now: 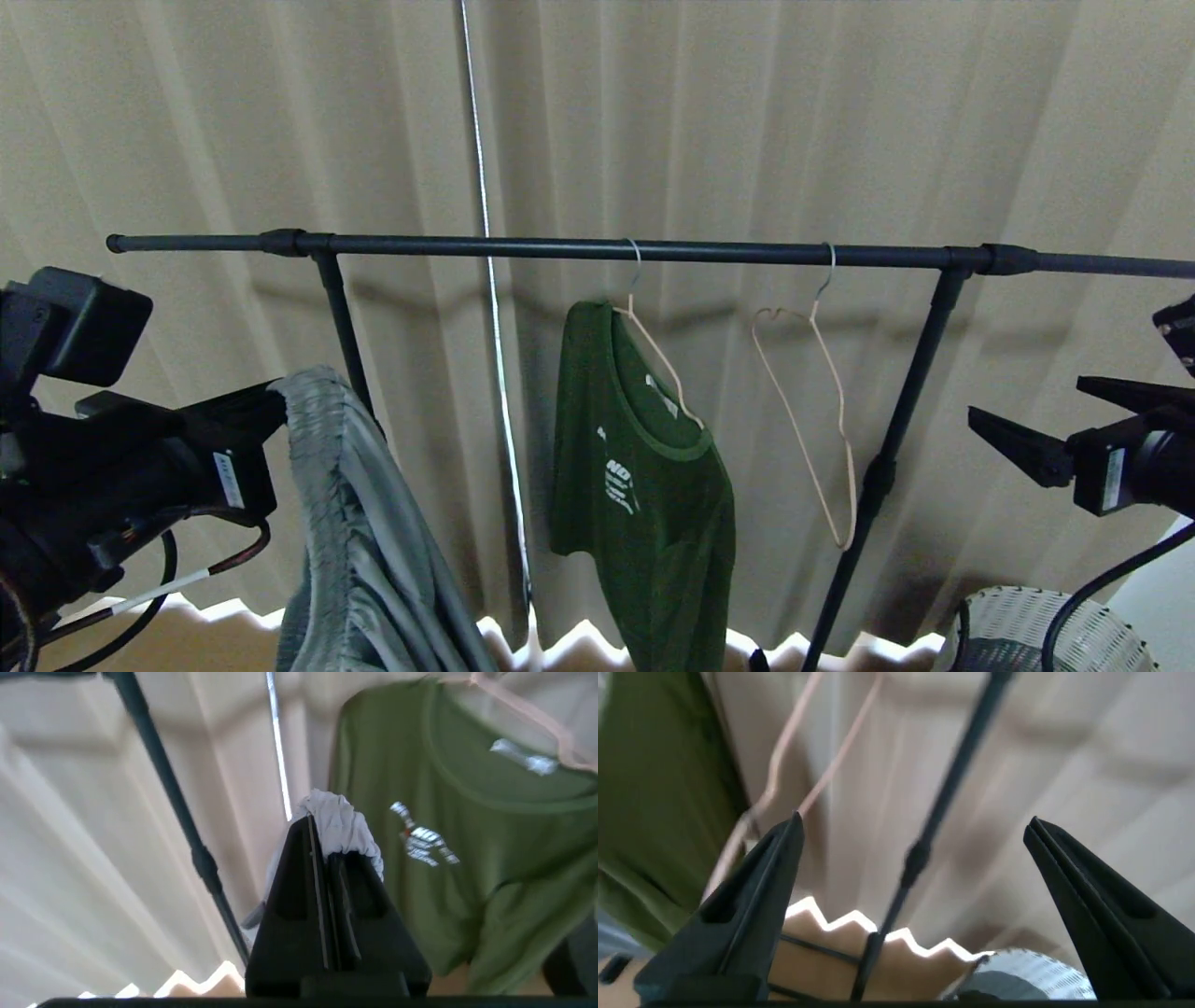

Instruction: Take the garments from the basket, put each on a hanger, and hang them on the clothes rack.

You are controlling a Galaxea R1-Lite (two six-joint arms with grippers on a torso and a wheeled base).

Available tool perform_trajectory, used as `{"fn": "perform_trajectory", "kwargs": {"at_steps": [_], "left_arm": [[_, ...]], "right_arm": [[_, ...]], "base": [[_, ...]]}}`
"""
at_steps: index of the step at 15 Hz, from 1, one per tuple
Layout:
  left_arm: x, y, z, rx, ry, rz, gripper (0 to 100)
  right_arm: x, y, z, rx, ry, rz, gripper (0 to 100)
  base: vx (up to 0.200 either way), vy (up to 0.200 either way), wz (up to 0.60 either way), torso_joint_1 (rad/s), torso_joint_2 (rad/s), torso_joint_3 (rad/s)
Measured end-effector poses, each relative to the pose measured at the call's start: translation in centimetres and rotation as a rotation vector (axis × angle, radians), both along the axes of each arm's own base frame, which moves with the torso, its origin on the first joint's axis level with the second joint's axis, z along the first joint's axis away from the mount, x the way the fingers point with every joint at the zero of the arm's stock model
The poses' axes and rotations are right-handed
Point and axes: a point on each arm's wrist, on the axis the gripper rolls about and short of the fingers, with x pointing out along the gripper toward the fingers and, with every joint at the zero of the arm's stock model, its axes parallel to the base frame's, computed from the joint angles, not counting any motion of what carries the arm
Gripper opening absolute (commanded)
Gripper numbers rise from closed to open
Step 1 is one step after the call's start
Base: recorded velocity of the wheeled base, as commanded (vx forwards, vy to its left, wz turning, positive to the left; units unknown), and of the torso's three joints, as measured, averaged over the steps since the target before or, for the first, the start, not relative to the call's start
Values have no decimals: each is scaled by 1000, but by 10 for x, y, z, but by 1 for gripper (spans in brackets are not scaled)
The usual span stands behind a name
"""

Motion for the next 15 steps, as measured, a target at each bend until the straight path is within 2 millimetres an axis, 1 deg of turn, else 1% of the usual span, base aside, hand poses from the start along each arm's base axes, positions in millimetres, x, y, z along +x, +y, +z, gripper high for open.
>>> {"fn": "perform_trajectory", "kwargs": {"at_steps": [2, 4, 7, 9, 11, 13, 15], "left_arm": [[4, 1, -4, -17, 20, 13, 0], [3, 1, -8, -32, 35, 14, 0], [1, 2, -5, -40, 8, 13, 0], [-1, 2, -4, -39, 4, 11, 0], [-2, 3, -5, -39, 3, 10, 0], [-3, 3, -5, -37, 3, 8, 0], [-3, 3, -5, -37, 3, 7, 0]], "right_arm": [[9, 8, 4, 4, 2, 24, 100], [21, 18, 3, -1, 20, 50, 100], [41, 41, -2, 17, 62, 50, 100], [51, 53, -10, 23, 99, 28, 100], [59, 59, -19, 57, 140, -6, 100], [66, 61, -29, 114, 220, -64, 100], [75, 64, -31, 154, 256, -121, 100]], "base": [[0, 0, 0, 0, 0, 0], [0, 0, 0, 0, 0, 0], [0, 0, 0, 0, 0, 0], [0, 0, 0, 0, 0, 0], [0, 0, 0, 0, 0, 0], [0, 0, 0, 0, 0, 0], [0, 0, 0, 0, 0, 0]]}}
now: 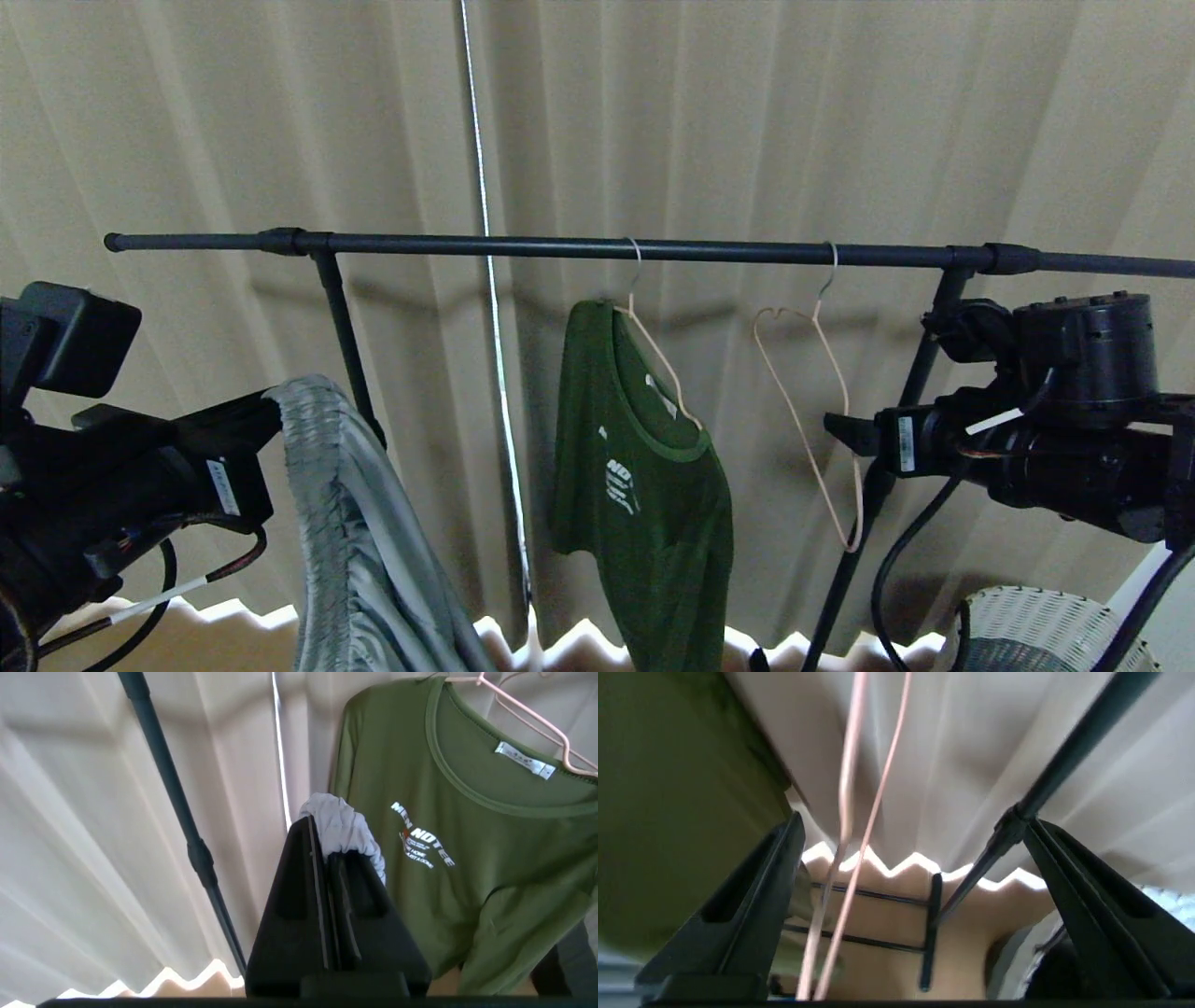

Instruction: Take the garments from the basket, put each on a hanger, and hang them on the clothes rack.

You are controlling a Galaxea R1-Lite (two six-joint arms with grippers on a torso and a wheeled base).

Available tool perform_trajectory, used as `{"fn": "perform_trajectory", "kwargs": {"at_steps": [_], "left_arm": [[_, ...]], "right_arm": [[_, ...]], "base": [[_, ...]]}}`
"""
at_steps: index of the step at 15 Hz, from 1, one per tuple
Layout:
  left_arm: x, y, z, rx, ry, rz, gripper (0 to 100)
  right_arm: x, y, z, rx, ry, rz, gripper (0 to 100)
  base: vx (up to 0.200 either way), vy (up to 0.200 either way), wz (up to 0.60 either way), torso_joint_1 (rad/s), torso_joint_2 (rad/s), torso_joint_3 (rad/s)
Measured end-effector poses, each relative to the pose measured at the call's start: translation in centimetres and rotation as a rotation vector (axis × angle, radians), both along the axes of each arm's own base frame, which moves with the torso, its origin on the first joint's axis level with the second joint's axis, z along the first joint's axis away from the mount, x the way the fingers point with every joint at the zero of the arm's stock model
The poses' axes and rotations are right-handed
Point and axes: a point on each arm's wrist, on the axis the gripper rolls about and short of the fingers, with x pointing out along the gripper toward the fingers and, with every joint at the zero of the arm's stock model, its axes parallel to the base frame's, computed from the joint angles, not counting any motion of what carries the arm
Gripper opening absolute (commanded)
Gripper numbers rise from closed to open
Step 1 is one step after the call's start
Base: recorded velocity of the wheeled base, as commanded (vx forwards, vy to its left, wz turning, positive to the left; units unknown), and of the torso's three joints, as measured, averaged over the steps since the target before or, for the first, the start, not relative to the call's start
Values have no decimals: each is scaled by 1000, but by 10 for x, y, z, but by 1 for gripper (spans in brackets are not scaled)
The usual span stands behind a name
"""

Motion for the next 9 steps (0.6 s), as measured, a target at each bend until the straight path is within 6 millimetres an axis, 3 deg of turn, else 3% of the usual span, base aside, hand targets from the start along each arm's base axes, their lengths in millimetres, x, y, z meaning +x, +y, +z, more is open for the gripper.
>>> {"fn": "perform_trajectory", "kwargs": {"at_steps": [9], "left_arm": [[-1, 1, 1, -2, -5, 0, 0]], "right_arm": [[30, 21, -12, -1, 21, -81, 100]], "base": [[0, 0, 0, 0, 0, 0]]}}
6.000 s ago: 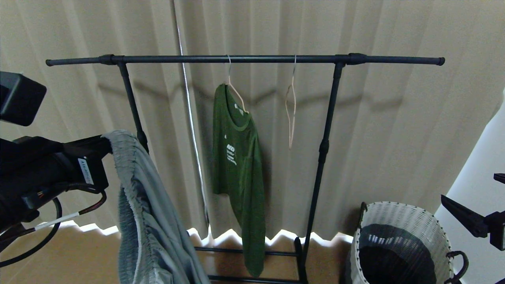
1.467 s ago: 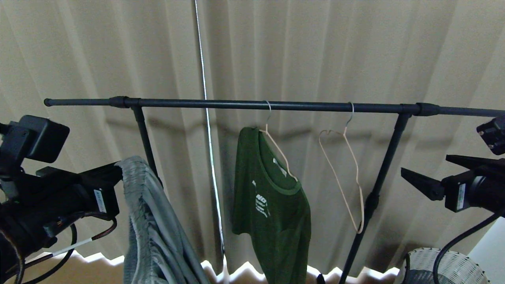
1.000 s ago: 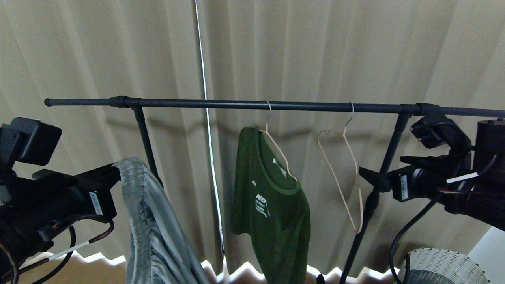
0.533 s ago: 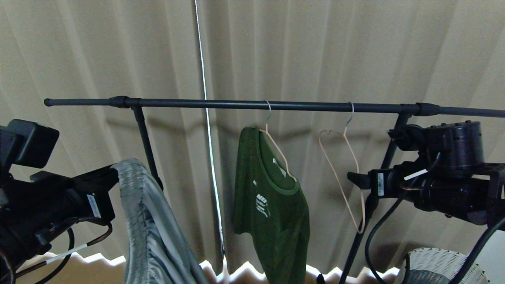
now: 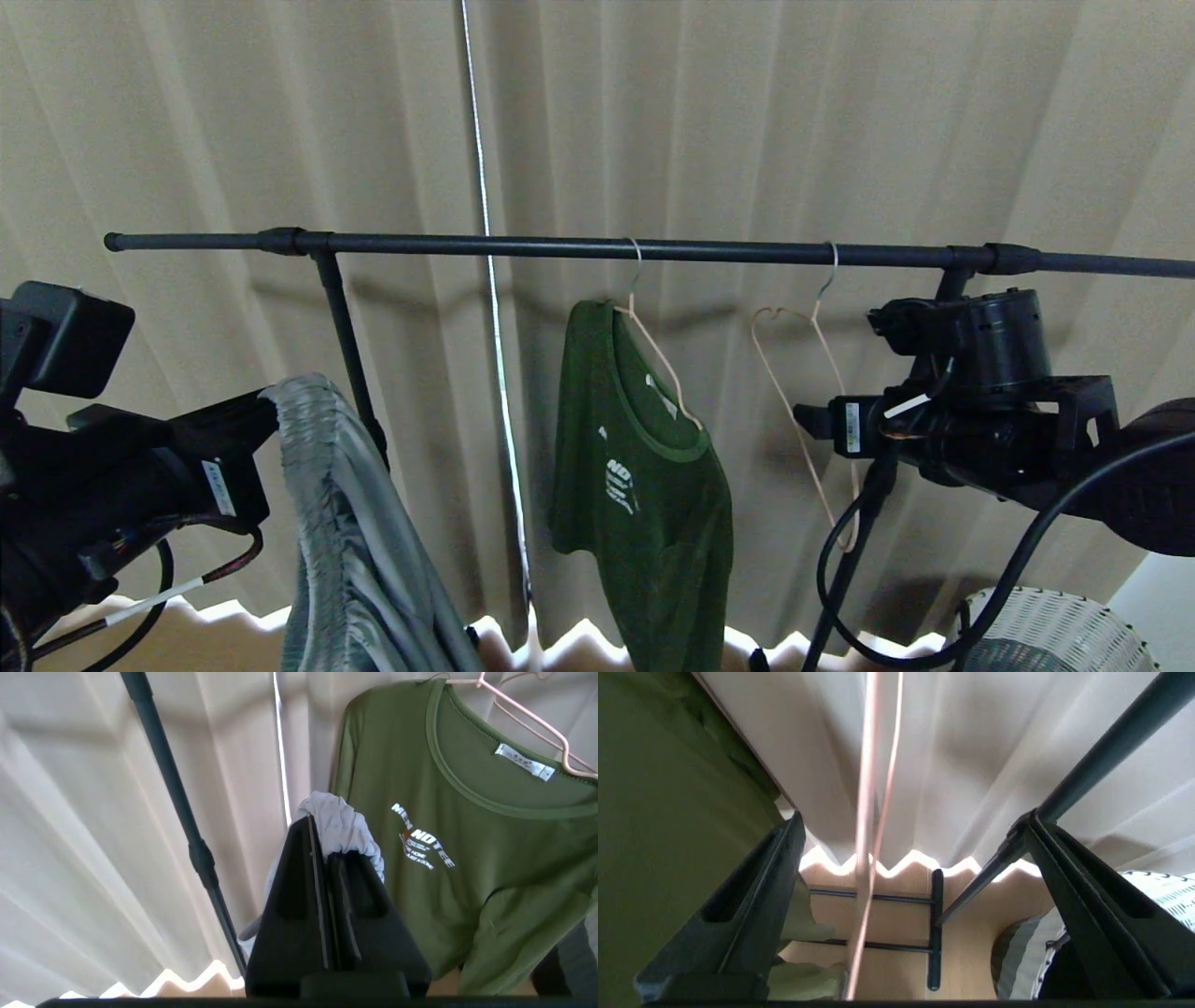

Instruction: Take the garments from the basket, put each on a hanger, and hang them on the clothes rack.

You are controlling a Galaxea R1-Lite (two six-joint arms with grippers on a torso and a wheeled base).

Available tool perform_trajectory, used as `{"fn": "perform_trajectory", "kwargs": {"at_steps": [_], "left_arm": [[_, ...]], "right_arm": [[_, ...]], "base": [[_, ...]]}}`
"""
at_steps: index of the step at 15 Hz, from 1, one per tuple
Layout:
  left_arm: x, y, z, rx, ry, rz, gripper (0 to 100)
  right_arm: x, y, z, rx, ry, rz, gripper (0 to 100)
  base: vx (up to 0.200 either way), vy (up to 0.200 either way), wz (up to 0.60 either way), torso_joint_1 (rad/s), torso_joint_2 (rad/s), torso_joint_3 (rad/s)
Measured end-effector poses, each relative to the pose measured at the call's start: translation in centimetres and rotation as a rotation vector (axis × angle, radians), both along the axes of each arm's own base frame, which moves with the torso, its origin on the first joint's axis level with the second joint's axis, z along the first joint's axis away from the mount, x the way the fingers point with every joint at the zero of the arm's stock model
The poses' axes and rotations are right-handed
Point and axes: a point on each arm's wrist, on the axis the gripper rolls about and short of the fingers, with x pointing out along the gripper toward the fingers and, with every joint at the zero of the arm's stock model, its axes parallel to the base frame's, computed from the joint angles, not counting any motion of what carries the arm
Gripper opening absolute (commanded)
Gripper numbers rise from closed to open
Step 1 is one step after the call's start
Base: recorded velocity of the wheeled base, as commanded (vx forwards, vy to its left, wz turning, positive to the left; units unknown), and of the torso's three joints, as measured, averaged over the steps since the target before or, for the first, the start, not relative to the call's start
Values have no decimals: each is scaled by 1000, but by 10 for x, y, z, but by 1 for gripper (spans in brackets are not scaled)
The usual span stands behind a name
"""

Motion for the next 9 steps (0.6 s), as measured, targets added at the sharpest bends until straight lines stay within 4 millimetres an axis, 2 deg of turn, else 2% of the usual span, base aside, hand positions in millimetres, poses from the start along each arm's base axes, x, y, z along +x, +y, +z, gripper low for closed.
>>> {"fn": "perform_trajectory", "kwargs": {"at_steps": [5, 6, 9], "left_arm": [[0, 0, 0, 0, -2, 0, 0], [-1, 0, 1, -2, -3, 0, 0], [-2, 1, 2, -4, -9, 0, 0]], "right_arm": [[0, 7, -1, -4, 2, 17, 100], [-1, 9, -1, -5, 2, 22, 0], [0, 10, -2, -11, 3, 20, 0]], "base": [[0, 0, 0, 0, 0, 0], [0, 0, 0, 0, 0, 0], [0, 0, 0, 0, 0, 0]]}}
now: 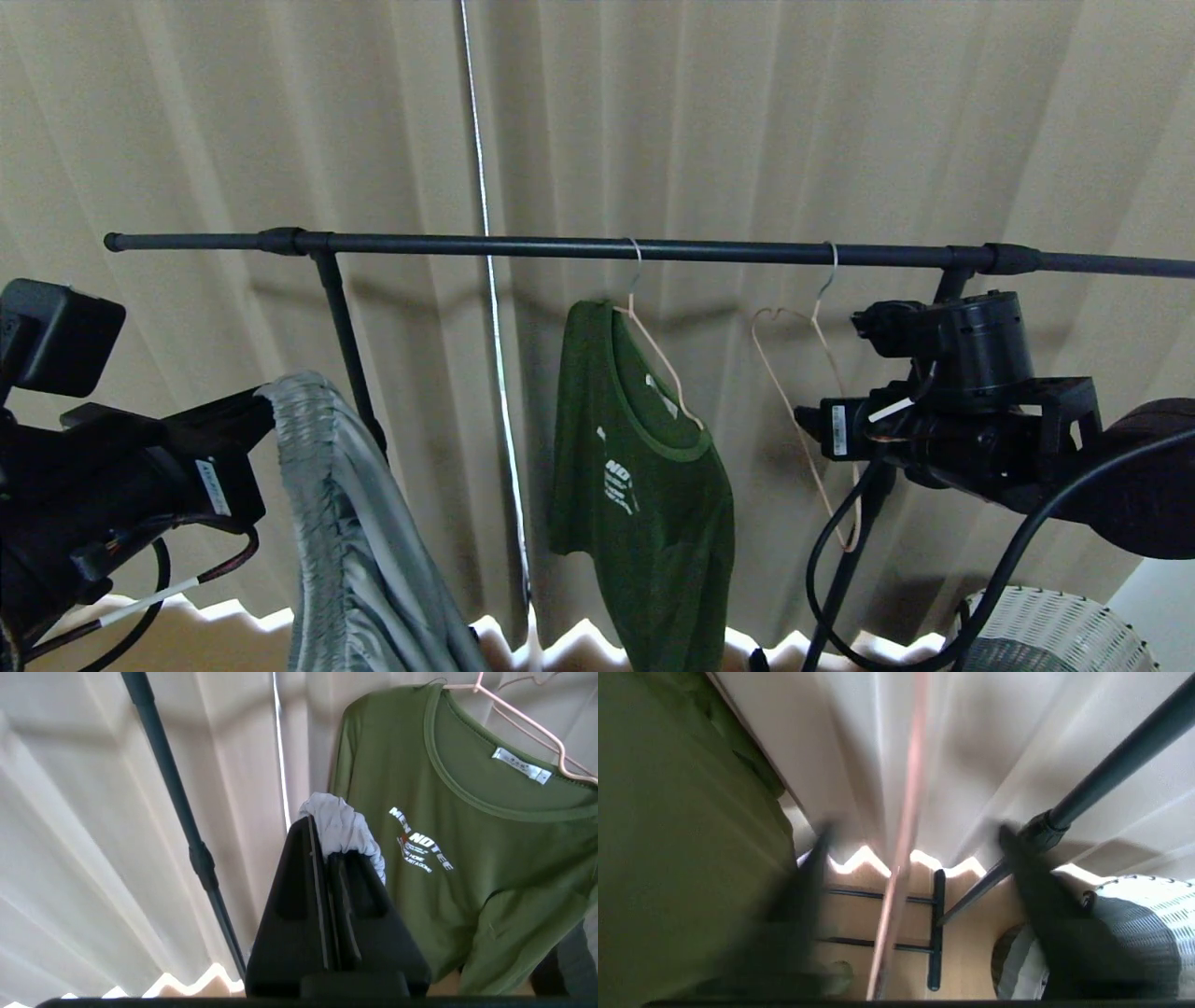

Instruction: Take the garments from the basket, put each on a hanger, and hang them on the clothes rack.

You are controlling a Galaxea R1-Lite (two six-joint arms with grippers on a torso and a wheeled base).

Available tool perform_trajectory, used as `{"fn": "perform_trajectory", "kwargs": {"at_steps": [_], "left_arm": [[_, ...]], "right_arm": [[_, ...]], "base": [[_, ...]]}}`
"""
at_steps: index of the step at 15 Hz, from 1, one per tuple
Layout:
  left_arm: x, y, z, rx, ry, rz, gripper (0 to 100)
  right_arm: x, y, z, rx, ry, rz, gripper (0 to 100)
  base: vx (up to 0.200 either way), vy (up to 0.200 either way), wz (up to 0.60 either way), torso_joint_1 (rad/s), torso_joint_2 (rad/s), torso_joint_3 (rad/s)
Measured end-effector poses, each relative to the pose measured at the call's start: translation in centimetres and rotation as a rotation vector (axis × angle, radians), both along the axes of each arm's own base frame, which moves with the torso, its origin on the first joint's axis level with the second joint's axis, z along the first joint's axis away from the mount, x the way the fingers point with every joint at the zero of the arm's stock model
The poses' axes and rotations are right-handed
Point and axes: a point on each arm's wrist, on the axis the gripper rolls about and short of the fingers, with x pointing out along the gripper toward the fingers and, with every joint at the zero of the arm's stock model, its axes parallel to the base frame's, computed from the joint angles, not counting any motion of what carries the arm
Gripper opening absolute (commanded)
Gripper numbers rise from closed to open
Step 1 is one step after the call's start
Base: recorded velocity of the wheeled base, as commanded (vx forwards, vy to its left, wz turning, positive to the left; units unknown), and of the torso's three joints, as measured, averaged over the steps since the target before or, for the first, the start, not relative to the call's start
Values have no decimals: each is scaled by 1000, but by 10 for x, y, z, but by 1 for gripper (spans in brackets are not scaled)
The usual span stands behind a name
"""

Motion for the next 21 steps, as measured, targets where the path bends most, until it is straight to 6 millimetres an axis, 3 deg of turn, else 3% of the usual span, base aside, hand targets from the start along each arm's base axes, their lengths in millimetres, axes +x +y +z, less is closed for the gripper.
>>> {"fn": "perform_trajectory", "kwargs": {"at_steps": [8, 21], "left_arm": [[0, 0, 0, -1, -1, 0, 0], [-3, 2, 1, 1, -15, 1, 0]], "right_arm": [[-5, -2, 1, -4, -2, -7, 0], [-31, -21, 42, 57, -140, -38, 0]], "base": [[0, 0, 0, 0, 0, 0], [0, 0, 0, 0, 0, 0]]}}
